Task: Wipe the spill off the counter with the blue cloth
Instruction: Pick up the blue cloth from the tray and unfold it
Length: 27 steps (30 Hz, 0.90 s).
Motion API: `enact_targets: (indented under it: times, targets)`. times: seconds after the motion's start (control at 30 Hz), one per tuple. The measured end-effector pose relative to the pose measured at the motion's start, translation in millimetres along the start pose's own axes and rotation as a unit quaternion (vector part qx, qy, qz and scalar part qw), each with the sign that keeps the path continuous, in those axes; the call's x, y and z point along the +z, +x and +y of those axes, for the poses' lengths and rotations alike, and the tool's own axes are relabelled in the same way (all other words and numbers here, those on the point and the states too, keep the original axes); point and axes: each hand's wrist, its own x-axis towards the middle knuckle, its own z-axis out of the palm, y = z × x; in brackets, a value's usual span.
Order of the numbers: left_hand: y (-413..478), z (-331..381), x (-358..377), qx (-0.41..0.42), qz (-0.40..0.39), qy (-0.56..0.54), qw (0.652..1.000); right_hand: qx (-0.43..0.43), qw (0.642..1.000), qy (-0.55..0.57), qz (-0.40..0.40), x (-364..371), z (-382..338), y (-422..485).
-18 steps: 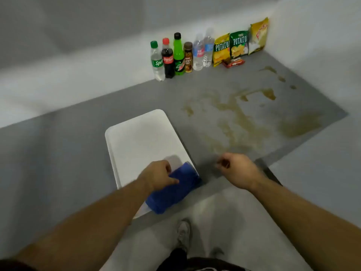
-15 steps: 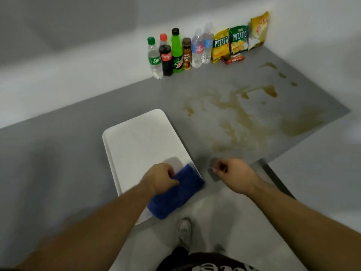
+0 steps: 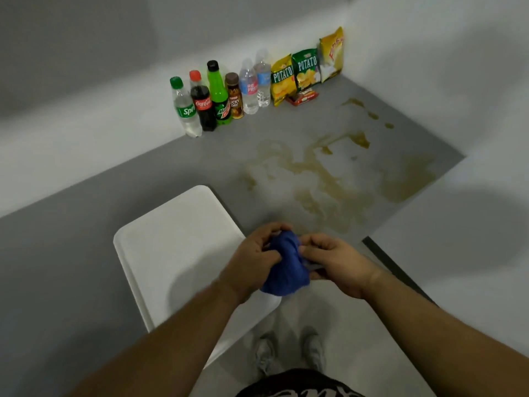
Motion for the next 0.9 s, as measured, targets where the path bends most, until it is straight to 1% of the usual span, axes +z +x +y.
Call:
enact_targets:
  times: [0.1,0.2,0.23,0.27,0.33,0.37,0.43,0.5,0.53,0.6,0.67,0.73,0.83,0.9]
  targets:
    - [12.7,6.2,16.8,0.032,0.063,0.063,0.996,-0.006,1.000,-0.013,0.017,-21.2,-9.7,-2.2]
    - [23.6,3.3,31.7,0.053,0.125,0.170,0.976,-0.034,0.995,-0.081,0.035,-36.8,-16.2,-5.1]
    - [24.4,3.9,36.3,0.044,0.130,0.172,0.975,-0.050,0.993,-0.104,0.038,-41.2,-17.9,-6.2]
    - [23.0,6.2,42.1,0.028,0.120,0.140,0.982,-0.065,0.989,-0.126,0.033,-45.2,-19.6,-7.7]
    - [21.6,6.9,54.5,-0.003,0.086,0.066,0.994,-0.087,0.986,-0.140,-0.005,-52.8,-21.6,-9.7]
    - [21.1,7.0,60.8,-0.008,0.090,0.058,0.994,-0.089,0.987,-0.131,-0.030,-56.0,-21.7,-10.1]
    - [21.0,7.8,69.8,-0.023,0.131,0.033,0.991,-0.082,0.987,-0.120,-0.069,-62.8,-22.3,-10.2]
    - [20.1,9.4,73.3,-0.025,0.152,-0.002,0.988,-0.096,0.980,-0.158,-0.080,-72.0,-24.2,-10.2]
    - [19.5,9.5,72.3,-0.020,0.148,0.001,0.989,-0.110,0.972,-0.195,-0.073,-77.0,-25.9,-9.6]
    - [15.3,13.3,67.1,0.002,0.128,0.045,0.991,-0.135,0.958,-0.247,-0.057,-84.8,-30.7,-8.4]
    - [13.8,20.2,59.5,0.023,0.128,0.100,0.986,-0.155,0.956,-0.246,-0.046,-89.7,-39.1,-8.0]
    - [16.8,30.2,48.7,0.039,0.156,0.143,0.977,-0.183,0.947,-0.262,-0.024,-93.1,-51.6,-5.1]
    - [20.3,51.2,31.2,0.063,0.195,0.168,0.964,-0.233,0.919,-0.317,0.031,-95.0,-75.9,2.5]
    - [18.9,64.1,22.6,0.113,0.215,0.187,0.952,-0.275,0.897,-0.340,0.065,-94.0,-89.3,7.3]
